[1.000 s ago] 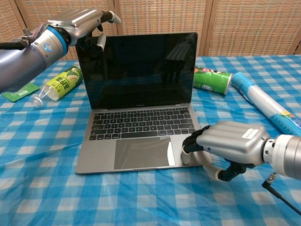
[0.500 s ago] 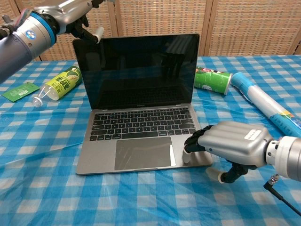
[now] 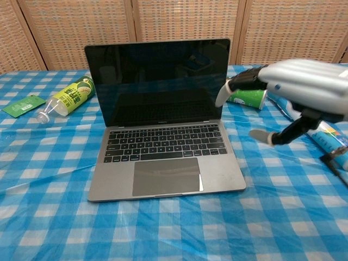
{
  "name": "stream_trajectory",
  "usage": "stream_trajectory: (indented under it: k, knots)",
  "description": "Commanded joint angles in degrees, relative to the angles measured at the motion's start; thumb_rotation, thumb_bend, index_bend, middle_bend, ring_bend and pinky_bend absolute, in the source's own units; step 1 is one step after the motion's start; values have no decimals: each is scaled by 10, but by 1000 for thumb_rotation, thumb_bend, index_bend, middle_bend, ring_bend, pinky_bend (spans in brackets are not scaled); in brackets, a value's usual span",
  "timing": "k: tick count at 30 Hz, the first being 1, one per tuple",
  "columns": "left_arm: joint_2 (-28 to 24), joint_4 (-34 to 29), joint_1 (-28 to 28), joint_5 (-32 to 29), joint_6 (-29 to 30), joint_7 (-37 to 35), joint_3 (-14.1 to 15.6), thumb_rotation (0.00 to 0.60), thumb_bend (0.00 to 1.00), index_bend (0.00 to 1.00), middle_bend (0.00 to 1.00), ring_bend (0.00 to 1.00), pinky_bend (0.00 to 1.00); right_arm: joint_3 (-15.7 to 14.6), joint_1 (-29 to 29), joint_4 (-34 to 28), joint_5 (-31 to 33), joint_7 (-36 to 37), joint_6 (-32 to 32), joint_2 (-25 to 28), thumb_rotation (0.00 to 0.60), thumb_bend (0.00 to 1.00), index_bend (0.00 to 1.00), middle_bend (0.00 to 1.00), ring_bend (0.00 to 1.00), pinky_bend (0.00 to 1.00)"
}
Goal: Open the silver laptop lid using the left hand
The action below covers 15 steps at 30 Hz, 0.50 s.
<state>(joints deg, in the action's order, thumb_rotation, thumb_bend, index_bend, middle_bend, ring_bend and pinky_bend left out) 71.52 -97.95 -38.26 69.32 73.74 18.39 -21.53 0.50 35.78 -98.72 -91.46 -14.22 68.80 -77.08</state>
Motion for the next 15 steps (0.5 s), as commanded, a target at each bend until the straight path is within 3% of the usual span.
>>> stream_trajectory:
  k: [1,6,8,10,15]
  knots:
    - [-57,-45,50,-20,17,-8,19,600,15,0,0,0,0,5,-33,15,-36,50,63,55,600,425,274,260,180,170]
    - [-95,-78,121,-11,71,-25,56,600,0,0,0,0,0,5,-76,106,-63,113,150,81,600,194,270,205,120,99]
    - [-106,-95,151,-8,91,-31,75,600,0,0,0,0,0,5,-92,141,-64,129,175,81,600,72,242,163,81,45]
    - [-114,-107,181,-1,113,-39,96,600,0,0,0,0,0,1,-110,164,-58,151,192,81,600,10,196,115,34,8]
    - [-119,-103,250,39,153,-89,152,600,0,0,0,0,0,-12,-157,181,-35,157,213,85,600,0,83,5,0,0]
